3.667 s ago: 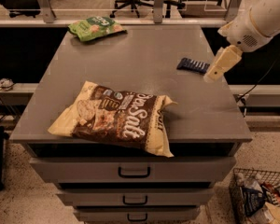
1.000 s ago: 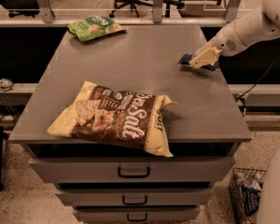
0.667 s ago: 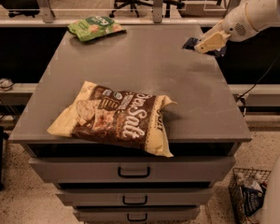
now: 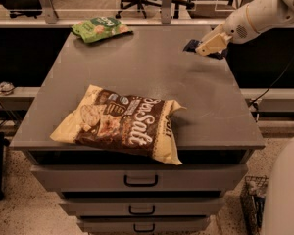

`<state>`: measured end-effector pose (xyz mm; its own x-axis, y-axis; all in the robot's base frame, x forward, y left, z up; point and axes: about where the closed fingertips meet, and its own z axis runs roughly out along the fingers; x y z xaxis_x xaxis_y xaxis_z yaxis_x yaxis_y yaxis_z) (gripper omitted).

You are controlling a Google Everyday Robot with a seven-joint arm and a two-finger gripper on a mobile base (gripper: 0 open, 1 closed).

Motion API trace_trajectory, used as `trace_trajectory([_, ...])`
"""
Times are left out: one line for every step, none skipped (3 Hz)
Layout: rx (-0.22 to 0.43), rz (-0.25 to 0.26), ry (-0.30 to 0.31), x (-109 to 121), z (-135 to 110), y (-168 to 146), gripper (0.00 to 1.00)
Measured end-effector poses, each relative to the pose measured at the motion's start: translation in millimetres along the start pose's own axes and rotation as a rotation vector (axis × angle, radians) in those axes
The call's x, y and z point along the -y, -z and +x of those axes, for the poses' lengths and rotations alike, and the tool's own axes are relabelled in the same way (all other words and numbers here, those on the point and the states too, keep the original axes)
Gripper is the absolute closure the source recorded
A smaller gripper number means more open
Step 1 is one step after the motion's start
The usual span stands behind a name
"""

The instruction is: Move rxbar blueberry near green rice chip bag

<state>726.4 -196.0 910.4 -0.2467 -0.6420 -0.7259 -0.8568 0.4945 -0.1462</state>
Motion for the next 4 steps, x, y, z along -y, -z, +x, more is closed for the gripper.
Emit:
trace_trajectory([0.054,-0.031,0.009,-4.3,-30.5,-42.2,1.00])
trace_trajectory([0.129,0.001,-0.007,-7.3,-81.5,-108.3,1.00])
trace_trajectory([0.153,0.040,-0.019,-8.3,-99.7,-132.9,1.00])
trace_trajectory([0.173,0.090,-0.039,-6.9,-115.3,-161.3,1.00])
